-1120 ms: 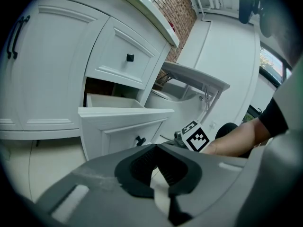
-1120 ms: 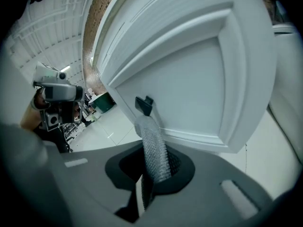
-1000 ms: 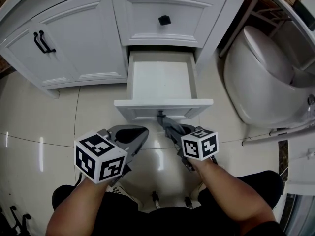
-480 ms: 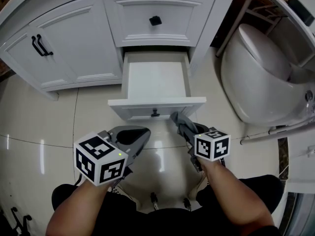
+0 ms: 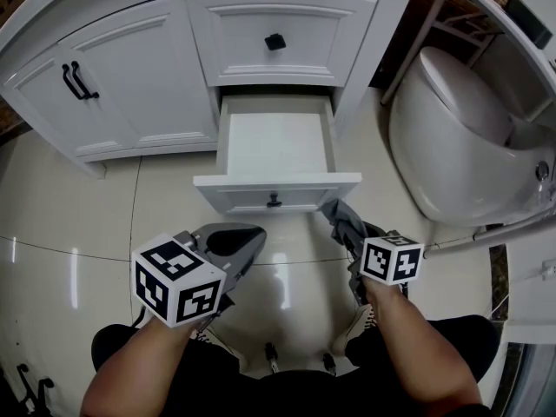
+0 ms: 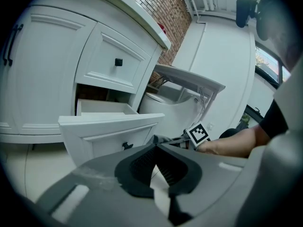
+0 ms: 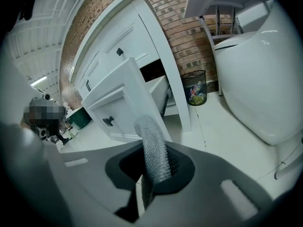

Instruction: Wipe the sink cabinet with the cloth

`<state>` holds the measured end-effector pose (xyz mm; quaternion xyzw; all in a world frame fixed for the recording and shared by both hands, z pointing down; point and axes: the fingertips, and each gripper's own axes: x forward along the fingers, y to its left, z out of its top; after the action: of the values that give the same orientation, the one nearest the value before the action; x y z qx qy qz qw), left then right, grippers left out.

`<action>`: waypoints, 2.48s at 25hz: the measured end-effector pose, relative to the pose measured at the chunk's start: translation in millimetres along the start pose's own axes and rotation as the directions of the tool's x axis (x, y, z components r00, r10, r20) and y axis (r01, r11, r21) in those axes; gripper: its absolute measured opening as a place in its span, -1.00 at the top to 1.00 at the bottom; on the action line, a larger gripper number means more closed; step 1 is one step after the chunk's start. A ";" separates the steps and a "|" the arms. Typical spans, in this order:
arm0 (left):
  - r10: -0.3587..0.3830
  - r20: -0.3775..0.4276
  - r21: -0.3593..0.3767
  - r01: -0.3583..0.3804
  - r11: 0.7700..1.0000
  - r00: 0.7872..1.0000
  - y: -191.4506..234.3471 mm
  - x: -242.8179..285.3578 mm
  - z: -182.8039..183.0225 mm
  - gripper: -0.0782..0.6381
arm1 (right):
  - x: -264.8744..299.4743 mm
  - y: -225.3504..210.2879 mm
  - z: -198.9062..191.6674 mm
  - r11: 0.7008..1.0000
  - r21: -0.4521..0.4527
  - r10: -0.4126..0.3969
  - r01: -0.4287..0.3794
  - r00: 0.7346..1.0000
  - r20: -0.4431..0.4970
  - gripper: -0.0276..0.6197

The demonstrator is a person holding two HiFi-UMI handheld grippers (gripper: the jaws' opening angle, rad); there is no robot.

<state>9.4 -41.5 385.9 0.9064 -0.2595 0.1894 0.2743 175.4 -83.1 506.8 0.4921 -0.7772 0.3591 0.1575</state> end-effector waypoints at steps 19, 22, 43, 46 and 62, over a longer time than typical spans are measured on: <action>0.203 0.152 -0.114 -0.187 0.976 0.967 67.5 -72.6 8.7 0.78 | 24.8 248.4 52.1 0.830 -0.360 0.469 -0.427 0.882 0.035 0.84; 0.236 0.178 -0.137 -0.214 0.967 0.955 80.2 -82.6 11.7 0.78 | 36.1 258.7 52.7 0.818 -0.351 0.491 -0.455 0.871 0.013 0.84; 0.092 0.130 -0.047 -0.086 0.995 0.987 41.9 -22.7 23.4 0.78 | 23.1 182.6 69.1 0.901 -0.284 0.360 -0.328 0.930 0.068 0.84; 0.083 0.118 -0.040 -0.079 0.996 0.989 37.6 -18.2 21.7 0.78 | 16.1 170.5 69.6 0.910 -0.278 0.340 -0.307 0.937 0.079 0.84; 0.088 0.129 -0.042 -0.083 0.996 0.988 29.0 -22.8 27.2 0.78 | -32.8 62.9 79.2 0.984 -0.137 0.140 -0.118 0.976 0.164 0.84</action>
<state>-19.8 -70.1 365.3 0.8998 -0.3188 0.1365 0.2647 144.1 -102.0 406.9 0.4589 -0.8394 0.2747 0.0964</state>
